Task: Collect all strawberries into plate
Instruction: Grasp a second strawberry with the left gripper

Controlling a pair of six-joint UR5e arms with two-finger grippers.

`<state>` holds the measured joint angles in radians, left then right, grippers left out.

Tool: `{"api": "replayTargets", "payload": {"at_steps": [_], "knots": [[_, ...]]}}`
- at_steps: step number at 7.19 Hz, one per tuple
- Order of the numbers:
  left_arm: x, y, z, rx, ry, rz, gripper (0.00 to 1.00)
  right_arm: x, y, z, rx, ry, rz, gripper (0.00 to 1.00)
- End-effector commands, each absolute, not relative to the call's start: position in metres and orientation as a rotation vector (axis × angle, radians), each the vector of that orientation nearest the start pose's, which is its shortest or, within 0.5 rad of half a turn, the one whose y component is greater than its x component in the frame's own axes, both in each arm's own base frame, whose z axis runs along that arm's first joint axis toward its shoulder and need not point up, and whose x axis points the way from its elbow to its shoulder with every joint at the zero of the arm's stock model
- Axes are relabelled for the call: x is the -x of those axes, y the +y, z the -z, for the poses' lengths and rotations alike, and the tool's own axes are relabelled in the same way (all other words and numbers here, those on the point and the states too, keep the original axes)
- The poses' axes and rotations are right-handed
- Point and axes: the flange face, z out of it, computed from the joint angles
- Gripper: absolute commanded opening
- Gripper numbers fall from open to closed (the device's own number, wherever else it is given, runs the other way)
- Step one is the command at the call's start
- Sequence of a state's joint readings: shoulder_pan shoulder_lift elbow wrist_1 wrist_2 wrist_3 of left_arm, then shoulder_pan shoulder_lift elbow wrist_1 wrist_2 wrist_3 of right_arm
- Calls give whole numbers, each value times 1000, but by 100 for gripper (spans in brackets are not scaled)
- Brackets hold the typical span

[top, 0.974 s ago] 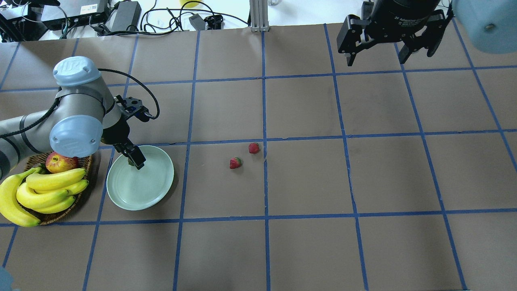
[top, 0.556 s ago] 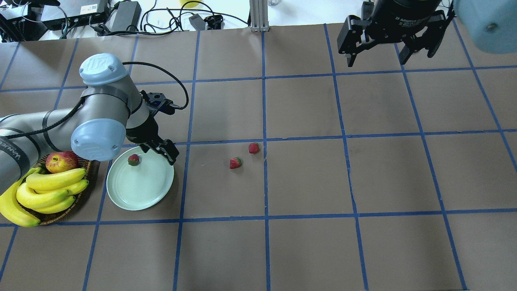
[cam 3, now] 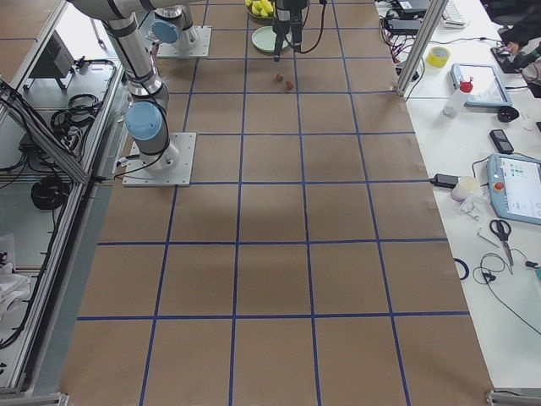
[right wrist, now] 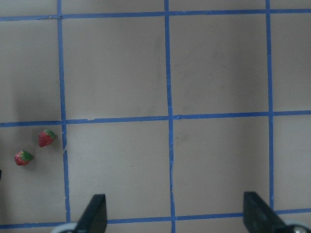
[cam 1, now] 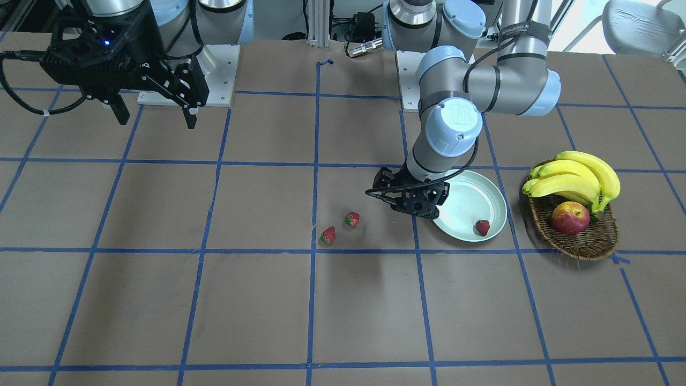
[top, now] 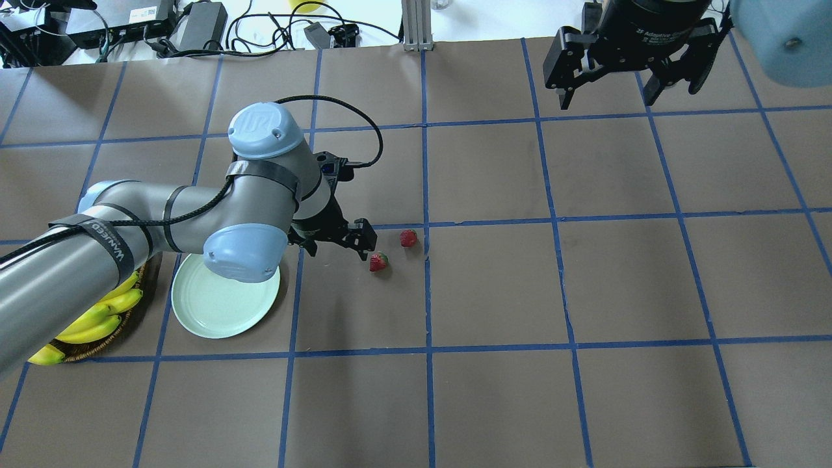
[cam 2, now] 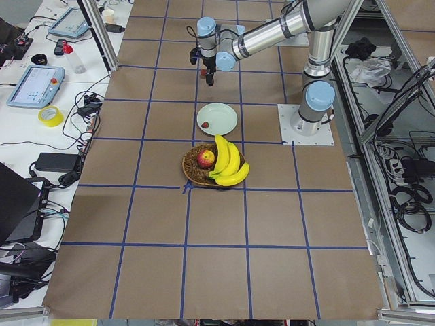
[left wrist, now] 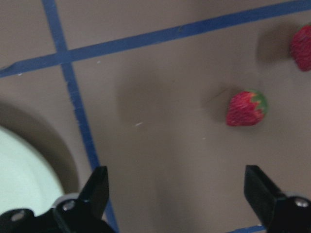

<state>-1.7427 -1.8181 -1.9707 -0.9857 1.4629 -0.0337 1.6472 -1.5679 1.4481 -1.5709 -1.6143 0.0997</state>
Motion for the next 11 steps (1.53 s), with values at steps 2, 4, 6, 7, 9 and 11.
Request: {"api": "replayTargets", "payload": {"at_steps": [2,4,6,7,9,11], "knots": [[255,-480,-202,-159,3271,-131,99,-167,-489,-549,-40,3165,199,100],[257,-489,-187,-226,3278,-68,90,-167,-489,-549,-40,3164,202,100],[260,-490,-179,-267,3276,-66,79,-166,-491,-547,-43,3169,195,100],[263,-488,-178,-274,3274,-69,42,-167,-490,-547,-41,3169,195,100],[264,-488,-181,-284,3271,-68,0,-167,-490,-547,-41,3169,195,100],[265,-497,-194,-294,3264,-23,0,-167,-490,-548,-41,3169,198,100]]}}
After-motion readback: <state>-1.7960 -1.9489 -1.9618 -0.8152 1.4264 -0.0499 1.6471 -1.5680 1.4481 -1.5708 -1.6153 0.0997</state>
